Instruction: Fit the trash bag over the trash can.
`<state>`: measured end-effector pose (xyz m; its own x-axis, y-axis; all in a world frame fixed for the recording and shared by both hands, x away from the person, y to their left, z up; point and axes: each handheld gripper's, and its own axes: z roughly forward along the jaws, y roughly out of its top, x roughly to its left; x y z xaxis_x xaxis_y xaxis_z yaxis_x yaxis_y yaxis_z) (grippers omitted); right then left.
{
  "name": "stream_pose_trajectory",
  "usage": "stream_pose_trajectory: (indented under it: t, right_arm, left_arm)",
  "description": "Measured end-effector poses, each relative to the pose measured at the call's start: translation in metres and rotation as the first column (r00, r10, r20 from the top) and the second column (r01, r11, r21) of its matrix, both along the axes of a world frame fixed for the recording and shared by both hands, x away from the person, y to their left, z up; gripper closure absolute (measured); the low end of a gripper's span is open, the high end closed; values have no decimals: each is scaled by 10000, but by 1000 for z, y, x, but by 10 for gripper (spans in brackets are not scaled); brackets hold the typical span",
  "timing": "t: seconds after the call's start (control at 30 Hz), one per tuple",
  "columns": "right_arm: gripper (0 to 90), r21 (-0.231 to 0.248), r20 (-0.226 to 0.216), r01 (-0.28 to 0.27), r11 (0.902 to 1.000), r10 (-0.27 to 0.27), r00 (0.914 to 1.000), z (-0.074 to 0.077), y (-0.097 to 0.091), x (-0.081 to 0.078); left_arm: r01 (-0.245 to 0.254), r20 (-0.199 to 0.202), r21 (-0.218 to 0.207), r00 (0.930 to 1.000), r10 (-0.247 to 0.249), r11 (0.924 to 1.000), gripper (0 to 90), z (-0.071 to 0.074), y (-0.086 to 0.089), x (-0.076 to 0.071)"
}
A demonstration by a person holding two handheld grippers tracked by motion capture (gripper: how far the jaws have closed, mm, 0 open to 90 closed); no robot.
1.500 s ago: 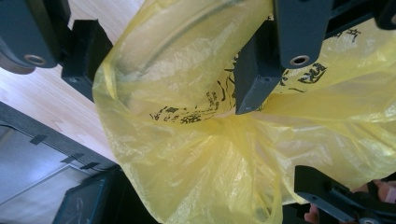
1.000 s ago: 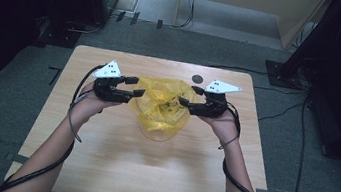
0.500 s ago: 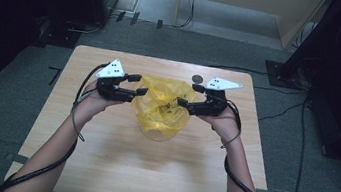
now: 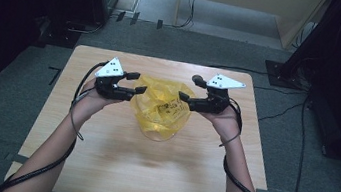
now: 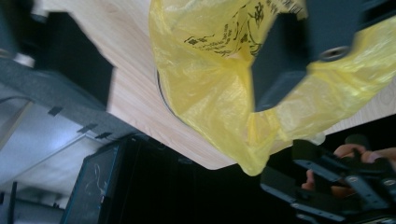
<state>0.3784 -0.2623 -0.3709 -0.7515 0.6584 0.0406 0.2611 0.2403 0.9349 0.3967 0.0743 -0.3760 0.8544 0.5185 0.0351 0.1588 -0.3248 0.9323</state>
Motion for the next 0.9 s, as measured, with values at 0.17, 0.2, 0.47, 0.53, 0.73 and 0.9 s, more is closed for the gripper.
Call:
stream_pose_trajectory:
  t: [0.17,0.2,0.47,0.53,0.73,0.9]
  right_arm:
    - [337,-571,177,-282,9980,292,9994,6,-1,-6]
    - [352,-684,144,-269,9973,279,9995,5,-1,-6]
    - [526,-78,-432,132,9999,-135,9990,-9,-7,6]
    - [582,45,-601,378,9993,-375,9975,-13,-7,9]
    - [689,12,-730,762,9971,-759,9944,-21,-7,13]
    - [719,-30,-645,897,9960,-897,9939,-21,-6,13]
  left_arm:
    - [-100,53,64,9999,99,9999,412,0,0,5]
    - [-116,19,85,9999,116,9999,415,-1,0,6]
    - [-142,-540,-250,9985,128,9996,527,-13,-4,23]
    - [-72,-711,-349,9975,48,9994,564,-15,-6,26]
    - [-137,-643,-414,9979,111,9990,709,-15,-6,27]
    - [-166,-601,-442,9981,140,9989,793,-16,-6,27]
